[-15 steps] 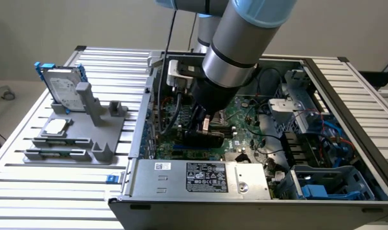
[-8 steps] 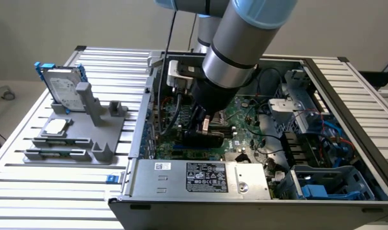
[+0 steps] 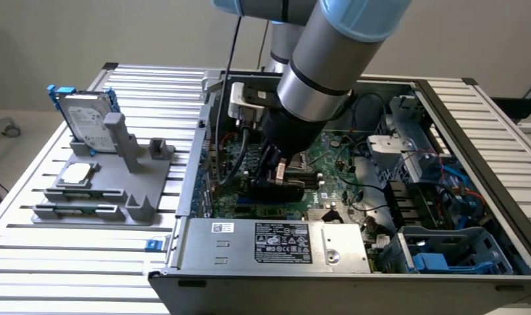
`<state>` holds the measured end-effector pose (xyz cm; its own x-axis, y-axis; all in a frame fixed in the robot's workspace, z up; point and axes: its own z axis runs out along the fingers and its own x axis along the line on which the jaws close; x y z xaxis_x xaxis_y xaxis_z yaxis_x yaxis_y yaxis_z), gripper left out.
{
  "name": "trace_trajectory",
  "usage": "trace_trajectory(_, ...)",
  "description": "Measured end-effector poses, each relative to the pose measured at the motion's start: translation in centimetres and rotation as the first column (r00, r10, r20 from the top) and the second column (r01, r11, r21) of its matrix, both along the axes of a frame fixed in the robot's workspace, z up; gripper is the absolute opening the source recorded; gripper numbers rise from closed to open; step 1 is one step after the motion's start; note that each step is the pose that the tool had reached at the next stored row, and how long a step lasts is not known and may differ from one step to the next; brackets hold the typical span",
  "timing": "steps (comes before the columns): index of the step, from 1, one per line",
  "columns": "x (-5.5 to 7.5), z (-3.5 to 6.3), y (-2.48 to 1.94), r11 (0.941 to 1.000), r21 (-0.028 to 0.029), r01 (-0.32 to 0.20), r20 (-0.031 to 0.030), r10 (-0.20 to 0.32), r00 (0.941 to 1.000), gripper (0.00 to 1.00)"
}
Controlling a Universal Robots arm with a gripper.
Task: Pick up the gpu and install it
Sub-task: 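Insert the gpu into the slot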
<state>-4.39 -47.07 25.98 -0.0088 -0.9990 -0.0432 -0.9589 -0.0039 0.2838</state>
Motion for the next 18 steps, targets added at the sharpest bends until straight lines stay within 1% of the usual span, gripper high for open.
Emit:
trace_trajectory(3, 0.02, -0.1, 0.0, 1.0, 0.003, 0.0, -0.0039, 0.0, 1.0, 0.26)
trace_trajectory(6, 0.04, -0.23, 0.0, 1.0, 0.0061, 0.0, -0.0061, 0.0, 1.0, 0.26)
trace_trajectory(11, 0.05, -0.37, 0.0, 1.0, 0.0096, 0.0, -0.0114, 0.0, 0.9999, 0.26)
trace_trajectory(14, 0.05, -0.45, 0.0, 1.0, 0.0099, 0.0, -0.0153, 0.0, 0.9999, 0.26)
trace_trajectory(18, 0.05, -0.55, 0.0, 1.0, 0.01, 0.0, -0.0172, 0.0, 0.9999, 0.26)
